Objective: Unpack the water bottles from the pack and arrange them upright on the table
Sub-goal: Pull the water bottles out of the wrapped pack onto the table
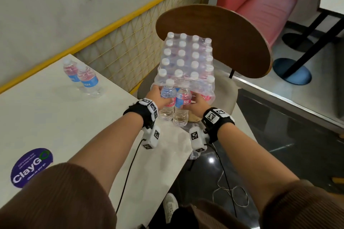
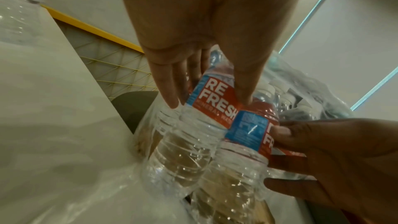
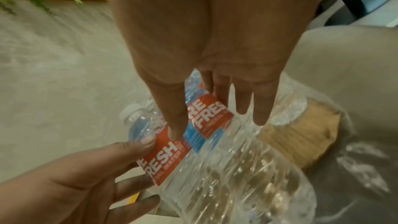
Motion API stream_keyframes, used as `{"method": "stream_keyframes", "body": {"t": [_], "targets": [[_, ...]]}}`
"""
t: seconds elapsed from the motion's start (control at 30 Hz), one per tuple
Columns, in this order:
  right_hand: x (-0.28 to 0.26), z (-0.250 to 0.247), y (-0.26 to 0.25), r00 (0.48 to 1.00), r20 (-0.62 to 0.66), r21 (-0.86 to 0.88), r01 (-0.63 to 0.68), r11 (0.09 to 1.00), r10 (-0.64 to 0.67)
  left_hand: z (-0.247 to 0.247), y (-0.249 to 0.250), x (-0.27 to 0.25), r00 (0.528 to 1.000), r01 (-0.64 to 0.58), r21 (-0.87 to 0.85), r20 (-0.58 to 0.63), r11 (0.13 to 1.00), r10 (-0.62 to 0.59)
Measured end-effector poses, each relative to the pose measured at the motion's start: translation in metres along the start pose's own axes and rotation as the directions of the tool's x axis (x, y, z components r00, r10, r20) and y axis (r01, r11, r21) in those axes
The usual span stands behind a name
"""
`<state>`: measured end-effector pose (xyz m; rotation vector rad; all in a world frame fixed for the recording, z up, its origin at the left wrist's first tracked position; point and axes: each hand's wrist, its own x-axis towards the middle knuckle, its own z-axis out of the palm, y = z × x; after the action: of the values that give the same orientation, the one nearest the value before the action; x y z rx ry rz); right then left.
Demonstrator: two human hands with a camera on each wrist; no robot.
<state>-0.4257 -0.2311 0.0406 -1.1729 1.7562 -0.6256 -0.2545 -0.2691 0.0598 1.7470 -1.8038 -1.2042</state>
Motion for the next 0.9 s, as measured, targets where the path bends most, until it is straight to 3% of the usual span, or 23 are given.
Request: {"method": "stream_keyframes", "body": {"t": [0.2,0.33,0.47,0.53,0.63,0.73,0.9], "targets": [[-0.001,0.019,0.0,0.996,-0.089,0.029,0.004,1.0,-0.002,-0.001,-0.009,-0.014,0.996,-0.067,-0.033,0.059,0.997,0.069],[-0.015,0.025,-0.001,0.993,-0.03,0.053,0.118,0.992,-0.116,-0.009,-0.029,-0.029,0.993,-0.089,-0.09,0.069,0.992,0.095],[-0.044,0.05,-0.01,0.974,0.091,-0.1,0.218,0.971,-0.209,-0.032,-0.055,-0.052,0.996,-0.07,-0.021,0.05,0.997,0.071],[-0.065,0.071,-0.016,0.93,0.223,-0.231,0.342,0.911,-0.292,-0.052,-0.072,-0.068,0.994,-0.065,0.031,0.088,0.997,0.063],[-0.097,0.11,-0.023,0.821,0.424,-0.298,0.525,0.797,-0.383,-0.086,-0.102,-0.095,0.989,-0.043,0.142,0.144,0.989,0.023],[-0.122,0.145,-0.031,0.756,0.547,-0.221,0.544,0.81,-0.358,-0.119,-0.13,-0.123,0.989,0.016,0.149,0.145,0.989,-0.037],[-0.167,0.209,-0.035,0.707,0.61,-0.077,0.501,0.862,-0.357,-0.154,-0.163,-0.162,0.976,0.164,0.035,0.138,0.986,-0.167]]}}
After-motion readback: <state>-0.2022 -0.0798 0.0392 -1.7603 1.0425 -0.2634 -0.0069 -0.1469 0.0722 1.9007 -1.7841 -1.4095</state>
